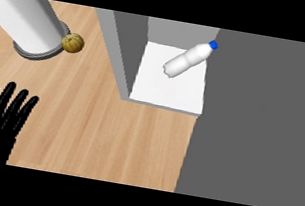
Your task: Pick up the bottled water, place it into the cabinet and close the cabinet
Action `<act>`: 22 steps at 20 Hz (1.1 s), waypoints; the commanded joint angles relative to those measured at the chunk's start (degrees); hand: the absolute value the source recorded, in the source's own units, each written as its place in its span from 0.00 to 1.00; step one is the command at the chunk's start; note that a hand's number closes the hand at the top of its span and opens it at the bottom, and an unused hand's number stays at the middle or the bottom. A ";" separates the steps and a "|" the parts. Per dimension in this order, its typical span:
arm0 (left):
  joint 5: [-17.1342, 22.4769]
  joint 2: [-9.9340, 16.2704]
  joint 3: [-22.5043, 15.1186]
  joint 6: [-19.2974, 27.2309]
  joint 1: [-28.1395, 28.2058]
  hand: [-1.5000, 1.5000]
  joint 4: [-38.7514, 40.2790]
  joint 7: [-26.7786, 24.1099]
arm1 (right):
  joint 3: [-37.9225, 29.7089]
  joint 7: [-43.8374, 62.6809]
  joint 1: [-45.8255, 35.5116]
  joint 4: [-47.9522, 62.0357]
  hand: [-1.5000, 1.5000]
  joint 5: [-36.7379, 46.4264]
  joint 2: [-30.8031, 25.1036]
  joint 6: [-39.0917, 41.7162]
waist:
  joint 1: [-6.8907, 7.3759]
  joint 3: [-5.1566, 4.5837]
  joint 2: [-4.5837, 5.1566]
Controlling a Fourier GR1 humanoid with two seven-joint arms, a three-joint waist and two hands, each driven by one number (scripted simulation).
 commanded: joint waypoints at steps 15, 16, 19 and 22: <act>5.02 8.19 5.97 -11.63 4.17 0.00 -1.54 0.85 | 13.46 10.97 -13.01 -0.52 1.00 0.86 2.01 -3.63 | 8.18 -0.23 2.32; 4.47 7.89 5.94 -11.33 3.36 0.00 -1.85 0.52 | 13.09 12.21 -13.64 -0.84 1.00 0.51 1.64 -3.86 | 8.26 -0.27 2.61; 4.80 8.93 6.32 -12.68 3.50 0.00 -1.42 1.00 | 11.65 13.16 -17.27 0.15 1.00 0.95 1.84 -4.50 | 9.54 -0.39 2.87; 5.26 8.87 5.72 -13.64 3.64 0.00 -1.63 1.31 | 10.16 14.46 -20.22 0.50 1.00 1.37 0.64 -4.09 | 11.04 -0.61 3.05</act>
